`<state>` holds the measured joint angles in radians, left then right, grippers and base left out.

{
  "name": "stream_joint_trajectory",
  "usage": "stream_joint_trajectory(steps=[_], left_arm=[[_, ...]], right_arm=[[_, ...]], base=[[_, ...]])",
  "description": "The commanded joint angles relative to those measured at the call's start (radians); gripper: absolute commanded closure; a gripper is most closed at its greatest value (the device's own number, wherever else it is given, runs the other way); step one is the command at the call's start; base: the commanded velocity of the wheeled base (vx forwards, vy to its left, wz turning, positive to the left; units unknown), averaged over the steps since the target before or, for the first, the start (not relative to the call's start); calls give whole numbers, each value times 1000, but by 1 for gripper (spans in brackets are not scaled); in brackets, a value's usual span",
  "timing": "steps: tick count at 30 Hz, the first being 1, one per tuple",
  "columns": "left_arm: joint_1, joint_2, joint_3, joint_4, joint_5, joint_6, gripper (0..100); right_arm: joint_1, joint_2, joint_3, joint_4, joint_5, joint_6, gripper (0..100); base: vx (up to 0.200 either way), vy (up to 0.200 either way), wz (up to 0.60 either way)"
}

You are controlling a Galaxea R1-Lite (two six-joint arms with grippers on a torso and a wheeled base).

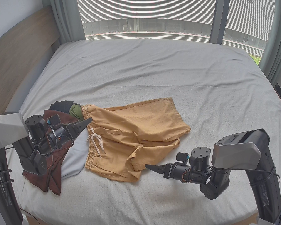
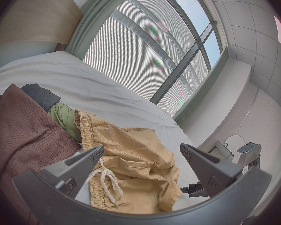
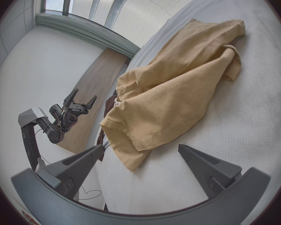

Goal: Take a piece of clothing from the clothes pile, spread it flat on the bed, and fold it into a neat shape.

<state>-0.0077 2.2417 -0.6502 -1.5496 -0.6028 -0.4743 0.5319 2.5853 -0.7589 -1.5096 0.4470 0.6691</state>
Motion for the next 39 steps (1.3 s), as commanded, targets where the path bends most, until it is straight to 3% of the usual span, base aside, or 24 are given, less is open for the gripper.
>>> stream_joint_trajectory(steps=[1,7,12,18,26,39], left_arm=[[0,-2,0,-1,0,-1,0],[0,-5,0,0,0,0,0],[0,-5,0,-1,0,-1,0],[0,-8,0,-1,0,-1,0],[0,-8,1,-1,0,-1,0],[-2,-4,3,-1,0,-1,0]], right_arm=[[-9,19,-19,15,1,0,0],[-9,3,-72,143,-2,0,0],[0,32,-169,175,-83,-2,0],[3,52,-215,206,-91,-5,0],[7,52,-220,158,-142,1,0],[3,-13,-63,-32,-143,30,0]], base=[[0,0,0],[0,0,0],[0,0,0],[0,0,0],[0,0,0],[0,0,0]])
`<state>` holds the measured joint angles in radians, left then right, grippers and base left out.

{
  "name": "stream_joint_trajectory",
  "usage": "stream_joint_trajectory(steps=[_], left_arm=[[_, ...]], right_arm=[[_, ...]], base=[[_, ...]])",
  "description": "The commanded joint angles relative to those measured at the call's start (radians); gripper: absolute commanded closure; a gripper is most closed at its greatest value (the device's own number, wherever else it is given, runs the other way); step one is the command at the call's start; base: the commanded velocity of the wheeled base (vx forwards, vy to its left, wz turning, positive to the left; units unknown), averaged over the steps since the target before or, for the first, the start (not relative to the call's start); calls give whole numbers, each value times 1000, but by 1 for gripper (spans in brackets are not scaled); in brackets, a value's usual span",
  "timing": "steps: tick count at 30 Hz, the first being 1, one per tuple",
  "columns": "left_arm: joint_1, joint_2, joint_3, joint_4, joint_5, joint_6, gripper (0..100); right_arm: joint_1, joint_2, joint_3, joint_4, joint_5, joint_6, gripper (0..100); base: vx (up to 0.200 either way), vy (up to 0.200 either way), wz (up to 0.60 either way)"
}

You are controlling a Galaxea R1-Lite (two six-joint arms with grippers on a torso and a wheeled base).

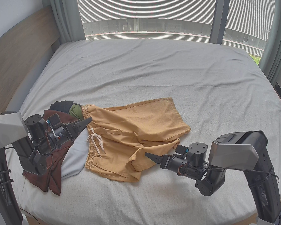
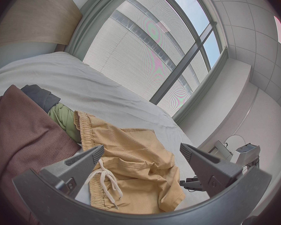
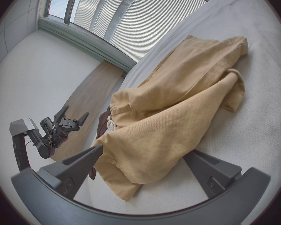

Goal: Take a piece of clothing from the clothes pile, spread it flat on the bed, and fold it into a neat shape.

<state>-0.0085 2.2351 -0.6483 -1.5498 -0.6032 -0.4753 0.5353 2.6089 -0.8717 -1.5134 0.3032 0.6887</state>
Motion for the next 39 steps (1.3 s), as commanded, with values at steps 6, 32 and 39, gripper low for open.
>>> stream_joint_trajectory(steps=[6,32,39], left_arm=[[-7,6,2,-1,0,0,0],[-4,6,2,-1,0,0,0],[-1,6,2,0,0,0,0]], right_arm=[[-5,-75,77,-28,4,18,0],[-12,-56,74,-30,1,40,100],[-37,-81,85,-28,-44,35,100]], base=[[0,0,0],[0,0,0],[0,0,0]])
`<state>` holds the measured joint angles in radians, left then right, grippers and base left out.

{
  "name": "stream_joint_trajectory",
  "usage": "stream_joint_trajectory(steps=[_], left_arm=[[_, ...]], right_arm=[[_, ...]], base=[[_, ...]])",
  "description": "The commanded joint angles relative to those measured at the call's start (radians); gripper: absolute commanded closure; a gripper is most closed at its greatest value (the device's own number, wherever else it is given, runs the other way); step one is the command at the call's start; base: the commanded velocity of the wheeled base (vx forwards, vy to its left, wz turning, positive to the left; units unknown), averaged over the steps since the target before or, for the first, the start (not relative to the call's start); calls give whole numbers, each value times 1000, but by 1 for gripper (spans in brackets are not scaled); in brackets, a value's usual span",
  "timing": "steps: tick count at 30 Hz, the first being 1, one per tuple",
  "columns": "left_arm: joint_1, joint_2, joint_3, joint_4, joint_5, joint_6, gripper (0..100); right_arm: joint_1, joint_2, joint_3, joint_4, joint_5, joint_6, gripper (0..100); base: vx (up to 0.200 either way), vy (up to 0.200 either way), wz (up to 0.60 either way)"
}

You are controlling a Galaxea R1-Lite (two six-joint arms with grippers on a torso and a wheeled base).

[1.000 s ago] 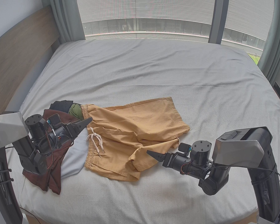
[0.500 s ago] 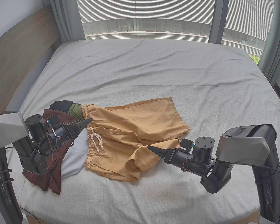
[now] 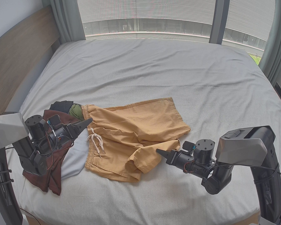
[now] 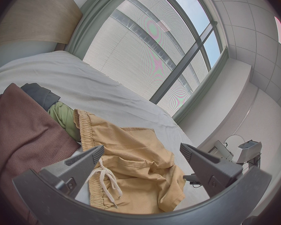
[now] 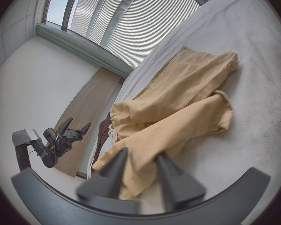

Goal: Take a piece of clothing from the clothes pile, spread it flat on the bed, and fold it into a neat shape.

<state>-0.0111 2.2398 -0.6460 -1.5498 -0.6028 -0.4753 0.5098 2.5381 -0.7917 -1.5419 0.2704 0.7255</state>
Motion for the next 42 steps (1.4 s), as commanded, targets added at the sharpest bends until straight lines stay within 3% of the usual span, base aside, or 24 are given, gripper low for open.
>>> stream_joint_trajectory(steps=[1,14,20,32,42], left_arm=[[2,1,0,-1,0,0,0],[2,0,0,-1,0,0,0],[0,0,2,-1,0,0,0],[-1,3,5,0,0,0,0],[-3,11,5,0,0,0,0]], right_arm=[[-13,-15,6,0,-11,-1,100],[-103,-202,157,19,-11,-31,100],[-162,-269,195,131,-7,-90,100],[-197,-282,192,296,-8,-173,100],[-240,-243,192,313,-10,-204,100]], base=[[0,0,0],[0,0,0],[0,0,0],[0,0,0],[0,0,0]])
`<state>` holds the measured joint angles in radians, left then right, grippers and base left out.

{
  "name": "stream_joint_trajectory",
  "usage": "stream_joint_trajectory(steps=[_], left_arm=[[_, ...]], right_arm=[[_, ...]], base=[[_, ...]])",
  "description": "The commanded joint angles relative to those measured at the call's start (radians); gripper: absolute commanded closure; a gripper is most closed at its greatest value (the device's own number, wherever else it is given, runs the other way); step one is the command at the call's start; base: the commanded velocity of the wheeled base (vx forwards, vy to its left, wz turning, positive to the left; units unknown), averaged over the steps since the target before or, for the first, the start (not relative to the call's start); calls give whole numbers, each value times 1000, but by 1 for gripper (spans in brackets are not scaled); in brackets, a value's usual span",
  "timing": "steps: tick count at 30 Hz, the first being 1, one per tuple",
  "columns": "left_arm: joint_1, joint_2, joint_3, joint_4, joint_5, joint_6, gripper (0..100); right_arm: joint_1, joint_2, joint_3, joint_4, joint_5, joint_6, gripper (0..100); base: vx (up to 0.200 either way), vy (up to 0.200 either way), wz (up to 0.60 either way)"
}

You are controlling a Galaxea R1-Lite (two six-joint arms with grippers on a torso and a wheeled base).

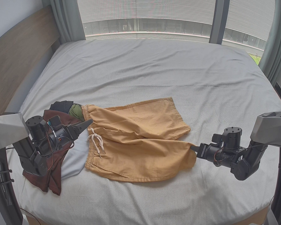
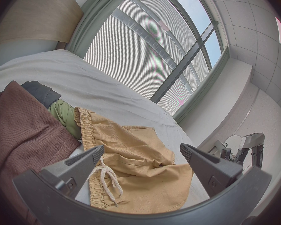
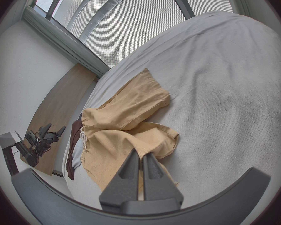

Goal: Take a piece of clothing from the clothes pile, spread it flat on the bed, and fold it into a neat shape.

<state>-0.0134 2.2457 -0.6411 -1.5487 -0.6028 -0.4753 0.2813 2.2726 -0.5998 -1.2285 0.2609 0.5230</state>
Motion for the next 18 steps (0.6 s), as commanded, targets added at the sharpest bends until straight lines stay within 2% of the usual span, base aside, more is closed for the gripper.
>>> stream_joint_trajectory(steps=[1,10,11,18], left_arm=[[-2,5,0,-1,0,0,0],[0,3,-2,-1,0,0,0],[0,3,-2,-1,0,0,0],[0,3,-2,-1,0,0,0]], right_arm=[[-14,28,0,0,0,-1,100],[-19,61,-2,-20,1,-24,100],[-17,61,-3,-29,1,-23,0],[-13,48,75,-95,3,-28,0]], base=[[0,0,0],[0,0,0],[0,0,0],[0,0,0]])
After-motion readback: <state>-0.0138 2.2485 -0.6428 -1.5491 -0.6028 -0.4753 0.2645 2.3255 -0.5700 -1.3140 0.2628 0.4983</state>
